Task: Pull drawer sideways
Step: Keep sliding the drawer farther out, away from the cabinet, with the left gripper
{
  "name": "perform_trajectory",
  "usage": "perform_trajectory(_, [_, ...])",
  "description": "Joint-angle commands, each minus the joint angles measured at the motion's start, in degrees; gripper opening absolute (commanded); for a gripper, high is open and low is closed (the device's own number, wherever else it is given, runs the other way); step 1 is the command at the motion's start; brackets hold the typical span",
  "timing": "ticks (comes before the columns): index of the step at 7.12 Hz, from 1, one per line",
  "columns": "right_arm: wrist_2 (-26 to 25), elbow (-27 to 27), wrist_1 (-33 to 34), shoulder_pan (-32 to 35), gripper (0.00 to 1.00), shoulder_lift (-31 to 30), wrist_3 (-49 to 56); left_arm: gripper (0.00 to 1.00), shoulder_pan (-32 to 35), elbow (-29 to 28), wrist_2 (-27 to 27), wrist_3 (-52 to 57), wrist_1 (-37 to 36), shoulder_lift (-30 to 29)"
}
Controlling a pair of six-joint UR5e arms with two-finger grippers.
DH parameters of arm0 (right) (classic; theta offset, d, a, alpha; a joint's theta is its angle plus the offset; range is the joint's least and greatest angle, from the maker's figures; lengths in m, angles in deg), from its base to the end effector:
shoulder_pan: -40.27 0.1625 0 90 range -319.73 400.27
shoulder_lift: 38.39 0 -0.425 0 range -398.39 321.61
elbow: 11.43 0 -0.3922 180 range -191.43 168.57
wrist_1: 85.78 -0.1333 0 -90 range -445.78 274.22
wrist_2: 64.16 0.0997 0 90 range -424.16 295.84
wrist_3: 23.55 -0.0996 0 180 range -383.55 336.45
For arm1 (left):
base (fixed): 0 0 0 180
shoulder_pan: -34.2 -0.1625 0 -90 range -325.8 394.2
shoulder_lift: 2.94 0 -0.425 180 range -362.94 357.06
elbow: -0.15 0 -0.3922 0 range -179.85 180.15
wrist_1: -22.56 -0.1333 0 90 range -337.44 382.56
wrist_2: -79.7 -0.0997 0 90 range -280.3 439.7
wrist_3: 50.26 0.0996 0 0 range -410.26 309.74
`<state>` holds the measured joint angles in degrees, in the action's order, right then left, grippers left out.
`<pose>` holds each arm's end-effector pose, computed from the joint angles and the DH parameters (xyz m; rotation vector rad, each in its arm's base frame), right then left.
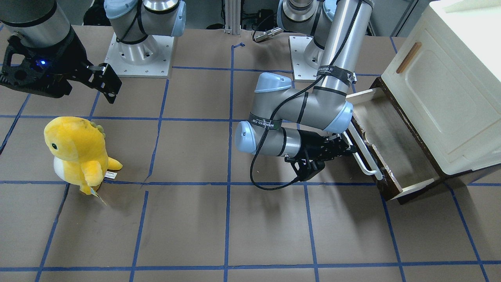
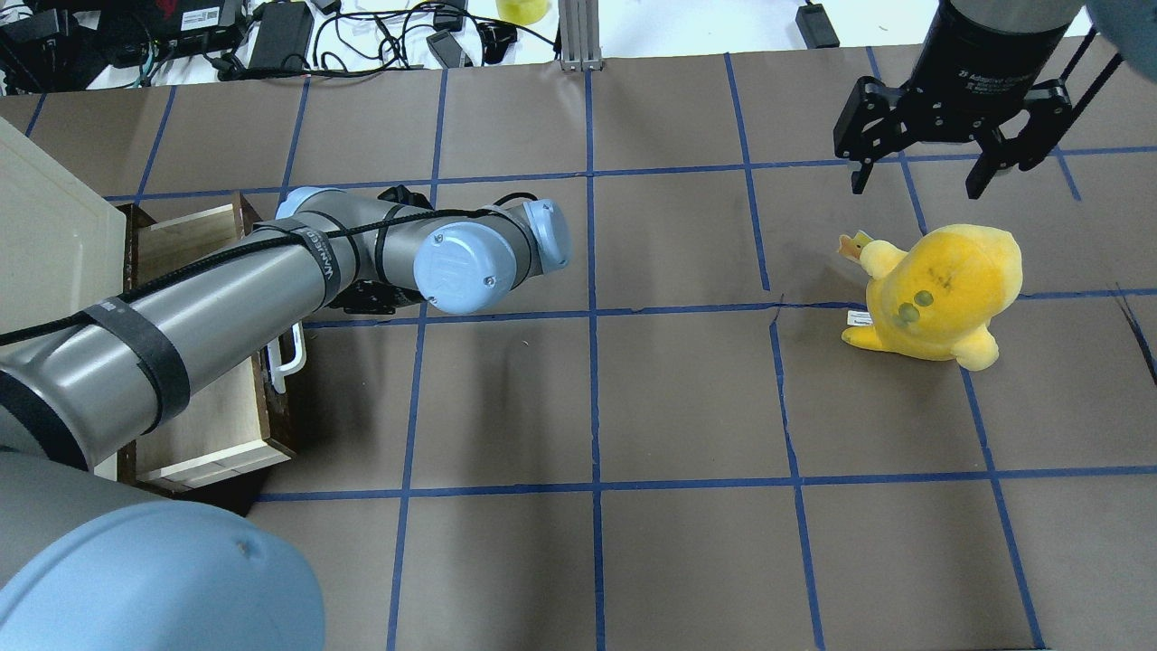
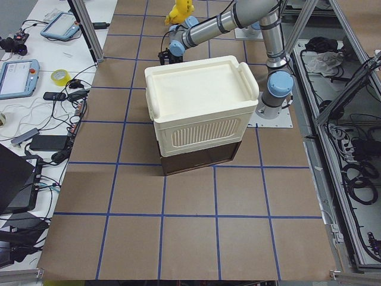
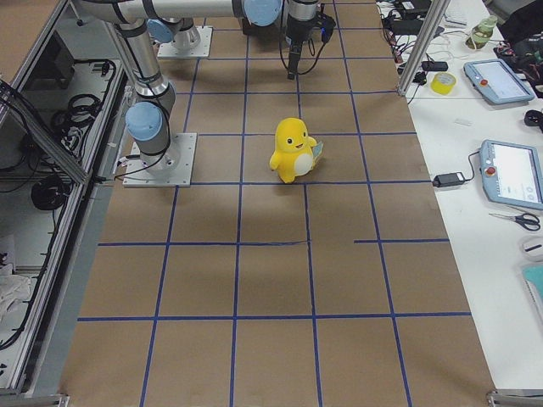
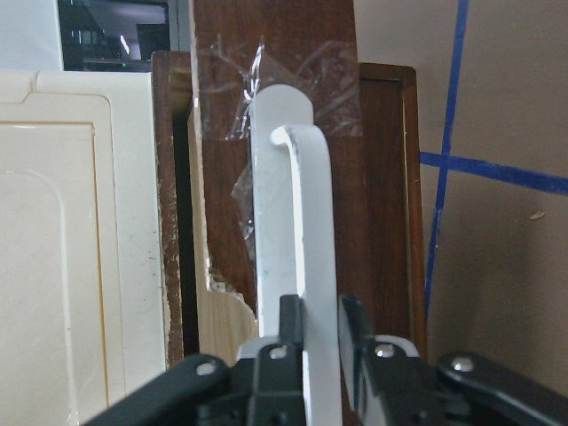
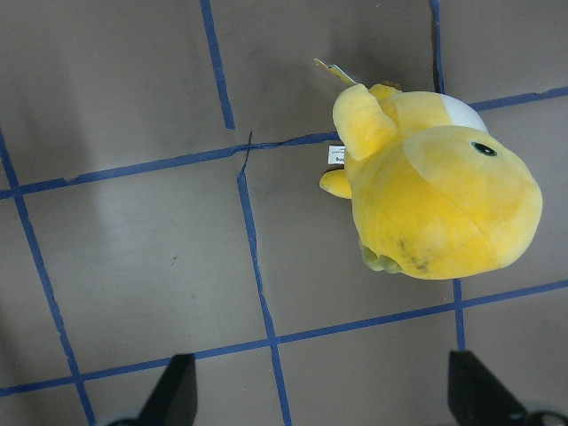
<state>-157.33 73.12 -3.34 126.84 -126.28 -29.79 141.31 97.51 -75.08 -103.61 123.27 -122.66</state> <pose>0.0977 -0.5060 0.5035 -0.2567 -3.0718 -0.1114 -0.2058 -0.5217 0.1928 -0.0786 1.8595 -0.0073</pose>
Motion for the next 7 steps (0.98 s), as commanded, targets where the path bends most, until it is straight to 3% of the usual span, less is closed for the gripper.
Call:
perform_trajectory(1, [0.00, 0.00, 0.00, 0.00, 1.00, 0.00, 0.00, 0.00, 0.91, -0.76, 0.18, 0.53, 0.45, 0.10])
perform_trajectory(2, [0.00, 0.00, 0.00, 0.00, 1.00, 0.00, 0.00, 0.19, 1.09, -1.20, 0.27, 3.49, 0.28, 1.67])
perform_trajectory(5, [0.00, 0.00, 0.00, 0.00, 1.00, 0.00, 0.00, 0.84, 1.79, -7.61, 11.75, 20.95, -1.20, 5.72])
perform_trajectory(7, [0.00, 0.00, 0.00, -0.09, 1.00, 0.00, 0.00, 0.89, 1.27, -8.93, 30.15, 34.98, -14.33, 10.71])
